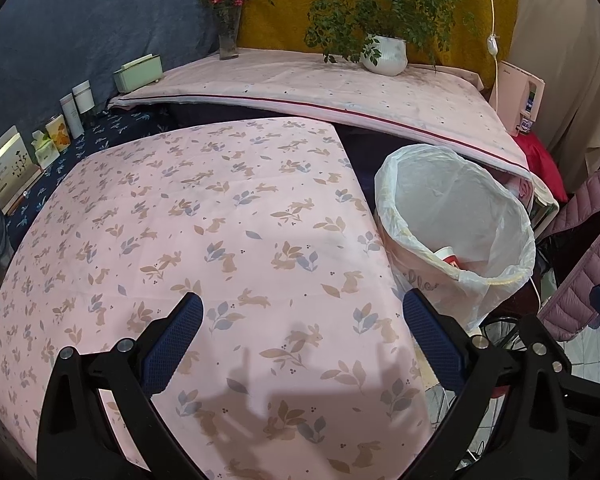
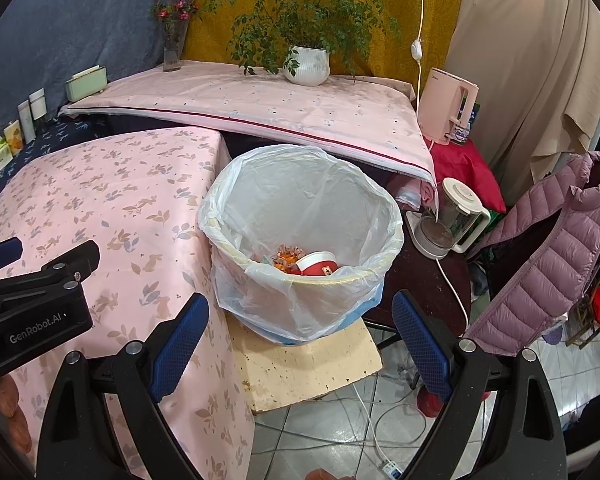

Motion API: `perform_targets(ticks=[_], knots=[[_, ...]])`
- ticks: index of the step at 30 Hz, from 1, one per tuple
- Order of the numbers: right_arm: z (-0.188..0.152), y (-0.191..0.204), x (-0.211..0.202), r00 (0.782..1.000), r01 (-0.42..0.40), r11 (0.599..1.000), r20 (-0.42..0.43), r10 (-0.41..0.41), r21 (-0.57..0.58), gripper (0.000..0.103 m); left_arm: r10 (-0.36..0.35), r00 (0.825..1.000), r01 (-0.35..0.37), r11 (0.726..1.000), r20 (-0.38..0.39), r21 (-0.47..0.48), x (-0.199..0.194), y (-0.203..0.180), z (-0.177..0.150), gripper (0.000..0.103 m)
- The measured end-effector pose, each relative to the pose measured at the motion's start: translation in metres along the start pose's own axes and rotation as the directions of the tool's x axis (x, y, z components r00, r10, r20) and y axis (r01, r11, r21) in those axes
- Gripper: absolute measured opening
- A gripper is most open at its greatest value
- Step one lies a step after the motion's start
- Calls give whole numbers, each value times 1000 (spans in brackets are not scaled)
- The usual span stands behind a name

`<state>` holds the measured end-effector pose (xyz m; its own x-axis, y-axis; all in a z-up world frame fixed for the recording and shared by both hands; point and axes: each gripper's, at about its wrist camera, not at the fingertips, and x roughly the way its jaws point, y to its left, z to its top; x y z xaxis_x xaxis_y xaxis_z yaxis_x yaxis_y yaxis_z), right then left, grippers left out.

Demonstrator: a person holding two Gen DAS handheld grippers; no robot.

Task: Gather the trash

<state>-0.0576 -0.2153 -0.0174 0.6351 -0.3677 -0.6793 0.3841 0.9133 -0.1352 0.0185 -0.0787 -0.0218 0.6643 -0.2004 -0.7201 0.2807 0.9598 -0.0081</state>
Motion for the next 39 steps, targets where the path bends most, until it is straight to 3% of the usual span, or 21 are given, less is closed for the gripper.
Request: perform_targets(ticks=[39], knots=[[0, 0, 0, 1000, 1, 1000, 1, -1, -1, 89, -2, 1000, 2, 1000, 1, 7, -1, -3, -1, 95]])
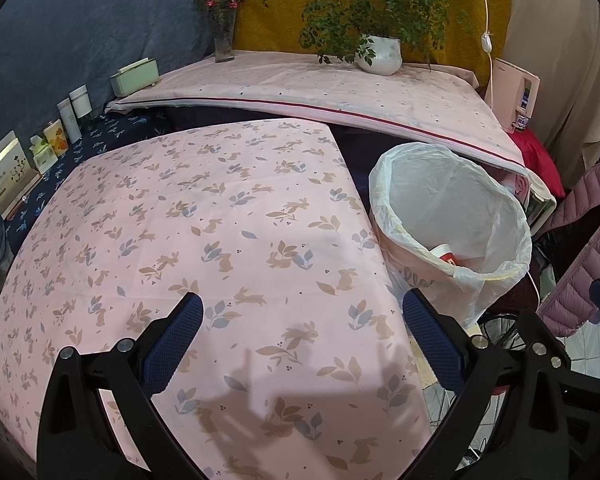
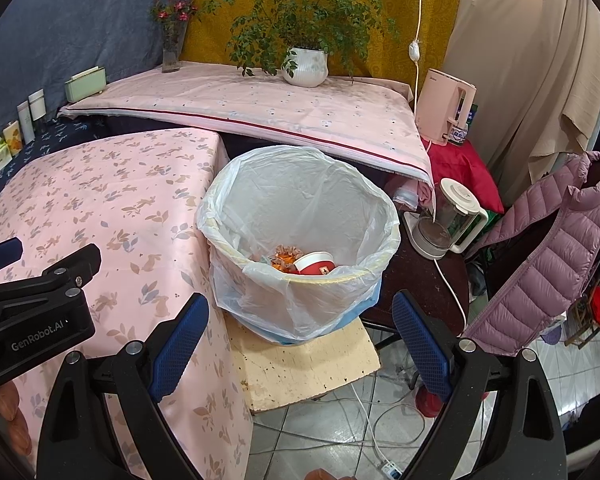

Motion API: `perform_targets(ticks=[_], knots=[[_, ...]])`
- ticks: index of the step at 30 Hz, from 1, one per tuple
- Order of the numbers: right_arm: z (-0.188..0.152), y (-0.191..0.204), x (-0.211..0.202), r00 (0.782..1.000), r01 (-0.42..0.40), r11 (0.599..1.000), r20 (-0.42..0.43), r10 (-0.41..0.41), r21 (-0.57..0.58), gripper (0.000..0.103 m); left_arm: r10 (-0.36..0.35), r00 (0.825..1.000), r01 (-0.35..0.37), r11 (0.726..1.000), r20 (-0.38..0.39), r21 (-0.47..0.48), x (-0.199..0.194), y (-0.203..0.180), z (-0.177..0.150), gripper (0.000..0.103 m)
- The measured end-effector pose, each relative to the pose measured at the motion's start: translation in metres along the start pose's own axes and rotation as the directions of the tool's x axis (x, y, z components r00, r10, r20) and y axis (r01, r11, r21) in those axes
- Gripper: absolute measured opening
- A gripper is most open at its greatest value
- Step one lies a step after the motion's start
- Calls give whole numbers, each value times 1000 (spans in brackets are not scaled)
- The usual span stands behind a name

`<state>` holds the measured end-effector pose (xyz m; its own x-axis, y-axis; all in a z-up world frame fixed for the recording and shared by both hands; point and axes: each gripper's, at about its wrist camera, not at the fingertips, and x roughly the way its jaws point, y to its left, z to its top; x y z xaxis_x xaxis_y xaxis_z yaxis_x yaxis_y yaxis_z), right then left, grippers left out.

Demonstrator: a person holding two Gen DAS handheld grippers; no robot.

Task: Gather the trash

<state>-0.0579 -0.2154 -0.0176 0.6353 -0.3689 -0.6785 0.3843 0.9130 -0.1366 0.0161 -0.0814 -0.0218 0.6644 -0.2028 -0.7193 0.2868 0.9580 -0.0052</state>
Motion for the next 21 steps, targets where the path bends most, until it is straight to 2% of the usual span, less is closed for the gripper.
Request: perform_targets(ticks=[21], knots=[[-3, -3, -1, 1000, 9, 1000, -2, -9, 13, 89, -23, 1000, 23, 1000, 0, -1, 2, -1, 0, 96]])
